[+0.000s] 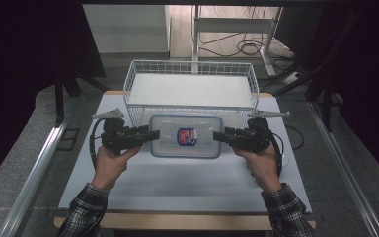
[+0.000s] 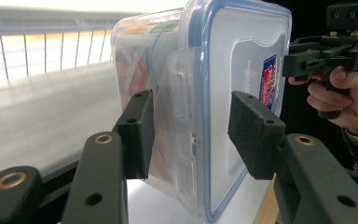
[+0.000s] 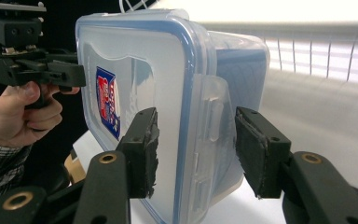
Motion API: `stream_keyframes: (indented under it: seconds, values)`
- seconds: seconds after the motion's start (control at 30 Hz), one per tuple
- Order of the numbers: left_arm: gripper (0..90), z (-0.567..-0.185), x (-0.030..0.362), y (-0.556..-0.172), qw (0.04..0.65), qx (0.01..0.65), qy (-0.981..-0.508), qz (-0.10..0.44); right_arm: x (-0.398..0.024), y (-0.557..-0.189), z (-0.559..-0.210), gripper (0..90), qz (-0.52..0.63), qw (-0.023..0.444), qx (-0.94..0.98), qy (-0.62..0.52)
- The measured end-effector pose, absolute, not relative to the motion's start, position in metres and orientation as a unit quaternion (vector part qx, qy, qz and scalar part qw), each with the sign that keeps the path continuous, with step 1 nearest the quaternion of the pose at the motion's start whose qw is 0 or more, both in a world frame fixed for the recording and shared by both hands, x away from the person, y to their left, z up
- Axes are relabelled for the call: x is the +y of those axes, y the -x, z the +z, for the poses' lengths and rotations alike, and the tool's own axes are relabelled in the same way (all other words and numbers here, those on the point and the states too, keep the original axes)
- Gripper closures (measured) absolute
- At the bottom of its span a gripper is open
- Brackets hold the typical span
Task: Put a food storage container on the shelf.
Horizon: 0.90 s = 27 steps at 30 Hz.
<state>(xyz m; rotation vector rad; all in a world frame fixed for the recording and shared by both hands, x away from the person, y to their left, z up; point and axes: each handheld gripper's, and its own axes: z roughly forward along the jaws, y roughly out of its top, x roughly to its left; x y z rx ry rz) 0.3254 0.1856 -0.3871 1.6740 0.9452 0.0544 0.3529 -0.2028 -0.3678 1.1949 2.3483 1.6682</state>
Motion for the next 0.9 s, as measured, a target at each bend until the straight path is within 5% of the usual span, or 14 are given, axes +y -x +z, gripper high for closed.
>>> stream_keyframes:
  seconds: [0.9]
  values:
    - [52.0,-0.317,0.192,-0.380,0.599,0.381,-0.703,0.047,-0.198,-0.402,-0.294,51.0,0.574,0.047,0.730,-0.367]
